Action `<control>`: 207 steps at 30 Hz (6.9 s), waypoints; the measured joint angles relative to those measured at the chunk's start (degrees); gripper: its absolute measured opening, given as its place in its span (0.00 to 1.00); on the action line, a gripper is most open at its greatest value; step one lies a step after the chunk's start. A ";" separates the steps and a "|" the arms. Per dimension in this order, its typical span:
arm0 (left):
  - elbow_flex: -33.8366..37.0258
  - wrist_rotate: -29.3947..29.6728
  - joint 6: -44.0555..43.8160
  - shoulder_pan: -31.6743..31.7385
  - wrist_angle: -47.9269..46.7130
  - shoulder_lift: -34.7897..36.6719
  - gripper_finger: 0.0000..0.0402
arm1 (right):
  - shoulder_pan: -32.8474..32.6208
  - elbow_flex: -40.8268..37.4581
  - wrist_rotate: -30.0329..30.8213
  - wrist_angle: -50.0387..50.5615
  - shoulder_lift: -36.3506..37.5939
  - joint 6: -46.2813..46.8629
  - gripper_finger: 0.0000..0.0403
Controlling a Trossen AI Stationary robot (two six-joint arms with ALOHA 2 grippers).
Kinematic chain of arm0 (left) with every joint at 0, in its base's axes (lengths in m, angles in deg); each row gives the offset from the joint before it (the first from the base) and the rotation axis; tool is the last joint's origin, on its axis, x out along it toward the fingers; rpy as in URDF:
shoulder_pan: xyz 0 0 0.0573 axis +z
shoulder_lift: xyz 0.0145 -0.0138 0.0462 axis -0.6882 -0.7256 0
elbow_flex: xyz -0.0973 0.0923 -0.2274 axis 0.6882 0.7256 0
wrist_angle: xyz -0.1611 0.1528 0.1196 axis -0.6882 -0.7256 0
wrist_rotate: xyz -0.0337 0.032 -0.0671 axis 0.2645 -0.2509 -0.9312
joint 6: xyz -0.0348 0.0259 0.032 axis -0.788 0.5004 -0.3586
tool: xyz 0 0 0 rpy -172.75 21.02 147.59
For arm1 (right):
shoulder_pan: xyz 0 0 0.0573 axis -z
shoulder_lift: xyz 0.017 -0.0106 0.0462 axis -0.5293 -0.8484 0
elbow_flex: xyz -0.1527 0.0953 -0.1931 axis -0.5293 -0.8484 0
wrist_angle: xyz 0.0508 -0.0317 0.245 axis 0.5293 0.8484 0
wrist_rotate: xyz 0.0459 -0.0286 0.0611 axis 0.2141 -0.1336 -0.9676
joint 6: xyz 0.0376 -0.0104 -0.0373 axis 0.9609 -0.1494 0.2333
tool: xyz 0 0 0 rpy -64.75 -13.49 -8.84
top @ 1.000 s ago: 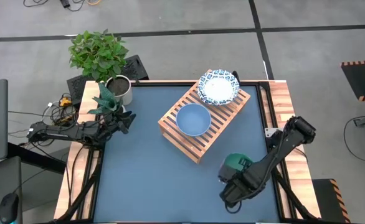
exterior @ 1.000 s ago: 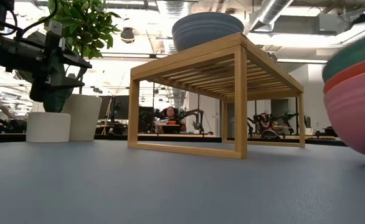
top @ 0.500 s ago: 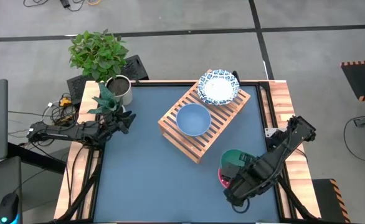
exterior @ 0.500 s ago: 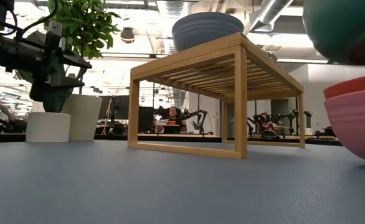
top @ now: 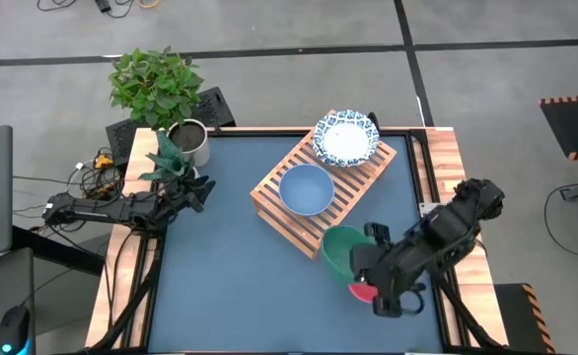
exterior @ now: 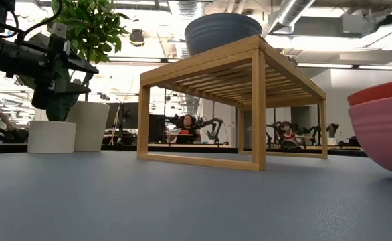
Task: Place and stack bowls onto a shelf
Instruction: Stack the green bowl on top of the blue bowl, then stack the orange bowl on top of the green bowl
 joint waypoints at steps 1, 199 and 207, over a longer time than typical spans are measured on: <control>0.00 0.00 0.00 0.00 0.00 0.00 0.63 | 0.60 1.70 0.35 -0.03 0.00 -2.59 0.05; 0.00 1.73 -0.57 -0.01 -0.08 0.00 0.63 | -8.21 -61.51 -8.60 -32.42 9.16 11.05 0.54; 0.00 1.82 -0.70 -0.01 -0.08 0.00 0.63 | -8.48 -61.32 -8.03 -31.12 8.49 9.62 0.54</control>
